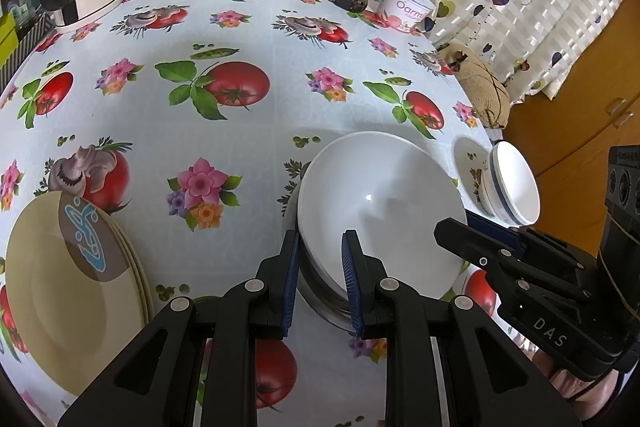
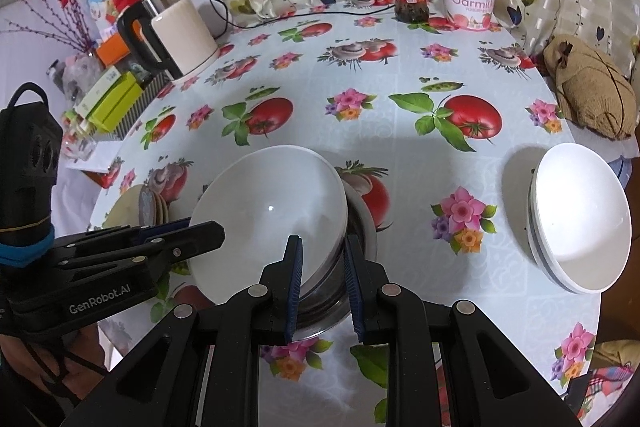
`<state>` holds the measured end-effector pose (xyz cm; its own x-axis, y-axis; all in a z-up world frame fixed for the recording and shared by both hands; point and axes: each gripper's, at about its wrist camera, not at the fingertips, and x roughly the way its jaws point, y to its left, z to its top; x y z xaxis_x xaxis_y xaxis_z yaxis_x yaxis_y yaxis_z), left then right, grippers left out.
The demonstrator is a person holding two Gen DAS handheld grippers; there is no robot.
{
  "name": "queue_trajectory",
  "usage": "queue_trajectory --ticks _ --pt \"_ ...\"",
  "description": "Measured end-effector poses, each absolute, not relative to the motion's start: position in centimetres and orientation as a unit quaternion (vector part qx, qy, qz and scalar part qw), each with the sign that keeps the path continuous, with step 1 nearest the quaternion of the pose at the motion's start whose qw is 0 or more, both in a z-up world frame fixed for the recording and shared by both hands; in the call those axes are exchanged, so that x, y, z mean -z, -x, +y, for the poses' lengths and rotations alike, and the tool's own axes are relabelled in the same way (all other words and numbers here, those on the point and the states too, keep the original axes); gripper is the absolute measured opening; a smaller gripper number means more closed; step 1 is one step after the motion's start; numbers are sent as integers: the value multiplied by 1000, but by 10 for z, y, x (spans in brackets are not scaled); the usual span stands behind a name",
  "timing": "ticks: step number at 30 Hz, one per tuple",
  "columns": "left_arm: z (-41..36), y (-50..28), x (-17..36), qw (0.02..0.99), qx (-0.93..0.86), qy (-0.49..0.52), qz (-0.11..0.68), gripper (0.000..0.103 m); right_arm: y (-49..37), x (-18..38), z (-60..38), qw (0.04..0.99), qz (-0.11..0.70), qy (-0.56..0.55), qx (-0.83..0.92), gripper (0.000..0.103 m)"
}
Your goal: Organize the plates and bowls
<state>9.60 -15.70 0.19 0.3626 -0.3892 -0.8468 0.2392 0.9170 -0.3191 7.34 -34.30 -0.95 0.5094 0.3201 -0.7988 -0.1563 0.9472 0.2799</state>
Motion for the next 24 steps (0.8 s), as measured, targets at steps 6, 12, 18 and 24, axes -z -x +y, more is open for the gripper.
queue_trajectory --ticks 6,12,18,24 --pt "-156 -97 -1 822 195 70 530 22 -74 10 -344 864 476 -86 -138 22" --pt "-154 -97 -1 820 205 84 528 22 -74 9 -343 865 476 -86 -137 22" --pt "-150 -96 -7 826 204 91 518 22 -72 4 -344 871 467 -77 -135 24" --pt "-145 -95 -15 835 198 92 505 23 -68 -8 -345 880 451 -64 -131 30"
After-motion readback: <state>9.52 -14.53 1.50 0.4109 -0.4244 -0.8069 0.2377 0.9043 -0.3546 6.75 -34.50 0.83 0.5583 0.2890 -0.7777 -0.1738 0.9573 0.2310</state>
